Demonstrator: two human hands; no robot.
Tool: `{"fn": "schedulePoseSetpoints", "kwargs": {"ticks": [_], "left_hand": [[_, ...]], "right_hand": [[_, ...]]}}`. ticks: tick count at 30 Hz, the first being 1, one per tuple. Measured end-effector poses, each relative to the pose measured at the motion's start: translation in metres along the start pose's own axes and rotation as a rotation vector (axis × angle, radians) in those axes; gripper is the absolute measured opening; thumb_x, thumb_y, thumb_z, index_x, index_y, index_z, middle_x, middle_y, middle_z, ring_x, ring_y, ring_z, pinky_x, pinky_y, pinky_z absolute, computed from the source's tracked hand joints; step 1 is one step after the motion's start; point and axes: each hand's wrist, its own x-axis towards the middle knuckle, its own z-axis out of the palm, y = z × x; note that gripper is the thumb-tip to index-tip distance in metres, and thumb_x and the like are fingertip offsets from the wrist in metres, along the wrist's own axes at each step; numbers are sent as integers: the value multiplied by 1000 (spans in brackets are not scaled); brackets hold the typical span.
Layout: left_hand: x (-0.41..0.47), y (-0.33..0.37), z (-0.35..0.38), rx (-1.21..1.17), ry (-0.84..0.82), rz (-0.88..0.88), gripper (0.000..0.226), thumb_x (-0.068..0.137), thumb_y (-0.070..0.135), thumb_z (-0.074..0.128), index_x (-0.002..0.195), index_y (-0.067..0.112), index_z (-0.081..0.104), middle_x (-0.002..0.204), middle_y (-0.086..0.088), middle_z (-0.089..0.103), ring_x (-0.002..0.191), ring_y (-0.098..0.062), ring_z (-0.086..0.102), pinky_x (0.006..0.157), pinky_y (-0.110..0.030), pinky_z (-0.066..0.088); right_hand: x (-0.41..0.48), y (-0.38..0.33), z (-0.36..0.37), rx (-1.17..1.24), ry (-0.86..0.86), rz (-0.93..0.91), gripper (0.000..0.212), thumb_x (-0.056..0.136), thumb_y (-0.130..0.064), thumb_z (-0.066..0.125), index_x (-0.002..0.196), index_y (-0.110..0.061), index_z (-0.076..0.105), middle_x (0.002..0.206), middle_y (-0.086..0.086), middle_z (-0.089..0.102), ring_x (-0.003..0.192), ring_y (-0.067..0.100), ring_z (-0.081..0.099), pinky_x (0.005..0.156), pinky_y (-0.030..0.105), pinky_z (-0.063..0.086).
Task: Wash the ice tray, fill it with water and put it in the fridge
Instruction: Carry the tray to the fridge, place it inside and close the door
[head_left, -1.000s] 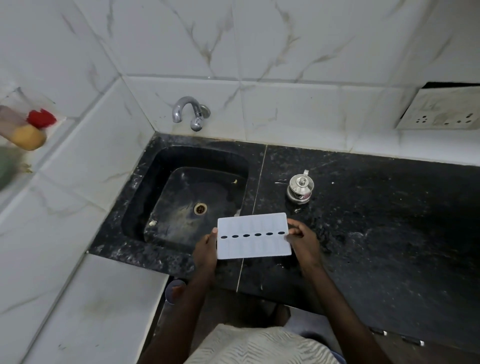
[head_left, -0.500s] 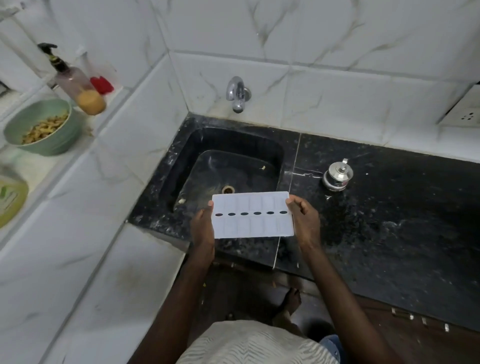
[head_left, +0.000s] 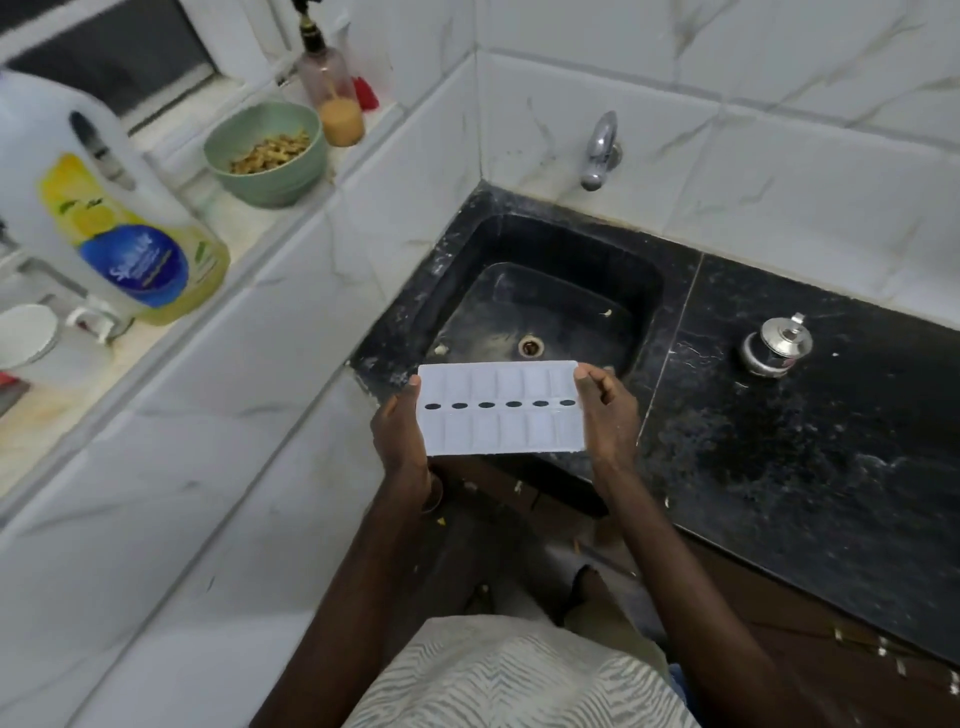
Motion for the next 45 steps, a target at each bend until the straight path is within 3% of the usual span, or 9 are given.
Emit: {"fn": "schedulePoseSetpoints", "kwargs": {"ticks": [4,7,11,15,24,33,39,41,45], "left_hand": [[-7,0,-25,-40,109,9,32,86,47,74,75,17,71,82,-6,77,81,-31,74,73,-41,58],[-16,-6,-39,-93,195,10,37,87,46,73,77,11,68,82,-7,76,82,-36,73,72,-41,57],[-40,-15,-53,-167,320,19,28,96,34,70,74,17,68,69,7,71,67,-15,66,58,-25,49],[-63,-30,-69,-280,440,33,29,95,33,72,81,8,65,76,-4,66,70,-21,62,63,-31,47],[-123,-79,-103,-472,757,-16,42,72,51,83,70,18,55,78,-7,51,72,-26,49,68,-42,42],[-194,-126,-136,-542,1072,21,26,92,22,77,81,8,59,77,-7,49,69,-17,47,55,-26,42],[-242,-149,-157,-657,1129,7,21,95,23,74,83,10,63,75,-6,62,61,-14,57,54,-24,49],[-253,-156,-166,-658,1148,2,21,96,25,73,85,9,65,77,-7,64,64,-16,60,56,-27,51],[-270,-162,-177,-679,1182,-6,17,98,26,69,92,10,68,81,-7,69,64,-15,65,55,-26,55]], "right_hand": [[-7,-9,17,-31,-60,-61,20,103,-30,64,112,-17,76,96,-10,75,78,-10,66,65,9,49],[-6,-13,26,-59,-129,-80,15,102,-32,64,107,-24,76,93,-11,75,79,-2,68,68,19,55],[-8,-15,37,-97,-267,-111,13,101,-31,65,106,-24,75,92,-9,75,83,8,69,72,26,57],[-14,-12,44,-128,-395,-131,18,98,-36,67,110,-26,75,98,-7,75,94,19,72,80,37,59],[-45,3,58,-199,-708,-151,19,99,-32,67,113,-21,73,102,-6,75,96,14,71,82,37,59],[-102,32,65,-322,-966,-192,18,97,-36,69,110,-25,73,103,-9,74,94,12,70,84,41,61],[-144,54,65,-393,-1087,-201,19,94,-41,68,108,-31,72,99,-13,75,94,11,71,87,45,61],[-159,59,68,-364,-1109,-198,16,94,-34,70,107,-26,73,93,-13,74,89,7,70,86,43,60],[-185,66,75,-345,-1156,-209,14,97,-21,70,110,-15,73,80,-15,66,71,-6,58,73,20,50]]}}
